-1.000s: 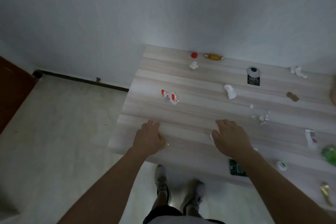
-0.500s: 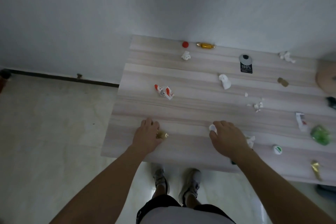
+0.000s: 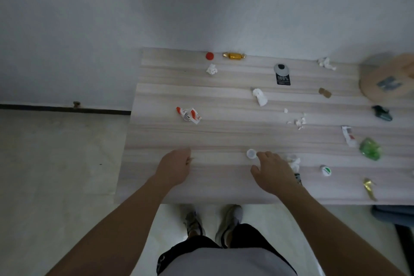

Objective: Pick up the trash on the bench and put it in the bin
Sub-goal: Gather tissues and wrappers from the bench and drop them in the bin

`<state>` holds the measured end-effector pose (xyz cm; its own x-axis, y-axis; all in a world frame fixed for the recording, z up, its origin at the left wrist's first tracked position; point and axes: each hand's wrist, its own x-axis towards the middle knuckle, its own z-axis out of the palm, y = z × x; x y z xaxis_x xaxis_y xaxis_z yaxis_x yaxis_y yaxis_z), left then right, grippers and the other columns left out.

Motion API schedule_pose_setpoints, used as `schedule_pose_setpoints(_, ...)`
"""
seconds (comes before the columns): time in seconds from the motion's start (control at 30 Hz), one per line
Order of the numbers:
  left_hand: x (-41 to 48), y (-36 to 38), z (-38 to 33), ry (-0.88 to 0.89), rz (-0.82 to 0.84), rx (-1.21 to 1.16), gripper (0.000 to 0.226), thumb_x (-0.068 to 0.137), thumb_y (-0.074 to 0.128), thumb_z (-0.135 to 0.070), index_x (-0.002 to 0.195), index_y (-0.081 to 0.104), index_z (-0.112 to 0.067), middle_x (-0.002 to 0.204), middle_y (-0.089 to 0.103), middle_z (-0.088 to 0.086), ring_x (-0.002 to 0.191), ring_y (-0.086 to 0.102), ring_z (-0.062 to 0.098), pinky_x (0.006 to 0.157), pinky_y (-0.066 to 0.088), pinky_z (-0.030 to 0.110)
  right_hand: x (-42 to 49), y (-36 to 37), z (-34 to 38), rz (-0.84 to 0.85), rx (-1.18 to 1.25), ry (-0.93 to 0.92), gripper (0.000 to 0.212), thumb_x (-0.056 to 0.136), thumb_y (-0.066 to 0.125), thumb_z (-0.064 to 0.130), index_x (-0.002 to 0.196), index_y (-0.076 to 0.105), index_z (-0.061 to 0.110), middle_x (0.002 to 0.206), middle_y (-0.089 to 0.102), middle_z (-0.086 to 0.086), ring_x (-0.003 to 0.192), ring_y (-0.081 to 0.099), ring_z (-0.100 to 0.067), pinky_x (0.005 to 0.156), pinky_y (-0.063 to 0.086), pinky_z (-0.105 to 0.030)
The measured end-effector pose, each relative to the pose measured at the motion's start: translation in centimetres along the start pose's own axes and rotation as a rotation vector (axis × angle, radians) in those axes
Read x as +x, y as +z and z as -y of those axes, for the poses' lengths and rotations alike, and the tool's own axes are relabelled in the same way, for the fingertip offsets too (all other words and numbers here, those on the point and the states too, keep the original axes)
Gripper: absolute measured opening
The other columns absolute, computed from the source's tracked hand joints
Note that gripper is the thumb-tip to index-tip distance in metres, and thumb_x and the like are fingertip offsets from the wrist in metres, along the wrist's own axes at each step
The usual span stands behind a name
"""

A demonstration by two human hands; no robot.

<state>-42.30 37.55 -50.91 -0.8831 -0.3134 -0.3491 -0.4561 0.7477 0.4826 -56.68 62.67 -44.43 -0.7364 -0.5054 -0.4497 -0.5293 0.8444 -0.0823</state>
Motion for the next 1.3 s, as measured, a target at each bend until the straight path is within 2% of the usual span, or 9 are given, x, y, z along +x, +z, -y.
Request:
schedule_pose_setpoints(0.17, -0.1, -0.4, -1.4, 0.002, 0.007, -0.084, 0.025, 0.085, 0.046, -0.007, 0.106, 0.049, -0.018, 0.085, 0.050, -0.005, 0.076, 0.049, 0.020, 0.067, 0.034, 0.029, 1.3, 0.7, -0.5, 0.039, 0.024, 0.006, 0.051, 0.092, 0.042, 0.040, 0.135, 0.042, 0.014, 0.130, 0.051, -0.009, 0.114, 0.050, -0.027, 0.092, 0.043, -0.039)
schedule_pose_setpoints(0.3, 0.3, -0.2, -1.3, 0.004, 0.020, -0.005, 0.006, 0.086, 0.046, -0.016, 0.082, 0.045, -0.021, 0.082, 0.049, -0.001, 0.081, 0.052, 0.029, 0.064, 0.031, 0.031, 3.5, 1.1, -1.1, 0.038, 0.105, -0.010, 0.053, 0.091, 0.048, 0.038, 0.137, 0.038, 0.013, 0.136, 0.044, -0.010, 0.119, 0.047, -0.029, 0.095, 0.043, -0.040)
schedule_pose_setpoints(0.43, 0.6, -0.2, -2.1, -0.050, 0.011, 0.038, 0.021, 0.093, 0.048, -0.029, 0.076, 0.042, -0.019, 0.075, 0.045, -0.003, 0.073, 0.045, 0.023, 0.063, 0.030, 0.031, 5.3, 2.0, -1.9, 0.081, 0.135, -0.045, 0.056, 0.089, 0.053, 0.036, 0.138, 0.037, 0.015, 0.136, 0.043, -0.011, 0.119, 0.046, -0.031, 0.094, 0.044, -0.040)
schedule_pose_setpoints(0.6, 1.3, -0.2, -2.5, -0.101, 0.007, 0.071, 0.029, 0.091, 0.050, -0.040, 0.070, 0.037, -0.024, 0.073, 0.046, -0.001, 0.071, 0.045, 0.024, 0.063, 0.035, 0.033, 6.7, 3.2, -2.0, 0.058, 0.131, -0.090, 0.035, 0.088, 0.055, 0.032, 0.120, 0.051, 0.017, 0.118, 0.048, -0.011, 0.107, 0.048, -0.031, 0.079, 0.045, -0.036)
schedule_pose_setpoints(0.73, 1.7, 0.0, -2.7, -0.143, 0.004, 0.081, 0.033, 0.089, 0.052, -0.045, 0.069, 0.035, -0.026, 0.073, 0.048, -0.002, 0.070, 0.046, 0.022, 0.062, 0.032, 0.031, 7.5, 3.6, -2.0, 0.038, 0.186, -0.105, 0.026, 0.090, 0.054, 0.025, 0.113, 0.055, 0.014, 0.111, 0.049, -0.012, 0.095, 0.054, -0.033, 0.074, 0.044, -0.035)
schedule_pose_setpoints(0.87, 2.1, -0.4, -3.2, -0.170, 0.001, 0.068, 0.036, 0.087, 0.052, -0.048, 0.065, 0.033, -0.027, 0.072, 0.049, -0.003, 0.072, 0.049, 0.022, 0.062, 0.032, 0.031, 7.9, 3.4, -2.0, 0.051, 0.213, -0.099, 0.025, 0.088, 0.055, 0.024, 0.110, 0.058, 0.012, 0.108, 0.049, -0.013, 0.088, 0.057, -0.034, 0.071, 0.043, -0.032)
schedule_pose_setpoints(1.0, 2.6, -1.4, -4.4, -0.196, -0.011, 0.096, 0.042, 0.087, 0.052, -0.050, 0.062, 0.033, -0.023, 0.069, 0.046, -0.001, 0.069, 0.046, 0.021, 0.060, 0.031, 0.031, 8.1, 2.3, -2.2, 0.072, 0.240, -0.082, 0.029, 0.085, 0.057, 0.027, 0.110, 0.061, 0.012, 0.110, 0.048, -0.012, 0.092, 0.057, -0.035, 0.077, 0.044, -0.034)
schedule_pose_setpoints(1.1, 3.0, -2.6, -5.1, -0.217, -0.030, 0.112, 0.042, 0.085, 0.055, -0.044, 0.059, 0.035, -0.019, 0.064, 0.042, -0.003, 0.068, 0.046, 0.022, 0.057, 0.029, 0.030, 8.2, 1.1, -2.5, 0.063, 0.240, -0.077, 0.029, 0.083, 0.056, 0.028, 0.106, 0.061, 0.011, 0.106, 0.053, -0.013, 0.094, 0.057, -0.036, 0.079, 0.045, -0.035)
schedule_pose_setpoints(1.3, 3.7, -4.4, -6.1, -0.265, -0.128, 0.090, 0.036, 0.087, 0.052, -0.034, 0.057, 0.039, -0.019, 0.060, 0.049, -0.002, 0.067, 0.054, 0.025, 0.057, 0.033, 0.028, 9.0, -1.5, -2.6, 0.009, 0.217, -0.145, 0.023, 0.081, 0.052, 0.028, 0.092, 0.059, 0.009, 0.087, 0.061, -0.012, 0.080, 0.055, -0.030, 0.069, 0.044, -0.033)
